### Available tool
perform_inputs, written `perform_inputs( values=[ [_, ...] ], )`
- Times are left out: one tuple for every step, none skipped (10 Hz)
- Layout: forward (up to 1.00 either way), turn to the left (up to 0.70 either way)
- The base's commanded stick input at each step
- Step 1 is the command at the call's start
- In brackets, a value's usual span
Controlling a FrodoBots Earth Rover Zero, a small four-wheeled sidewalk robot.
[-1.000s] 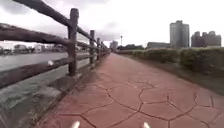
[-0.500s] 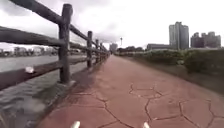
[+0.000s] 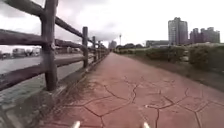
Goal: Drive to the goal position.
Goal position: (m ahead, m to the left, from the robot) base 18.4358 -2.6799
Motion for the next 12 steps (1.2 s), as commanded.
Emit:
perform_inputs(
  values=[
    [0.70,0.00],
    [0.70,0.00],
    [0.70,0.00],
    [0.70,0.00],
    [0.70,0.00],
    [0.70,0.00],
    [0.70,0.00],
    [0.70,0.00],
    [0.70,0.00],
    [0.70,0.00],
    [0.70,0.00],
    [0.70,0.00]
  ],
)
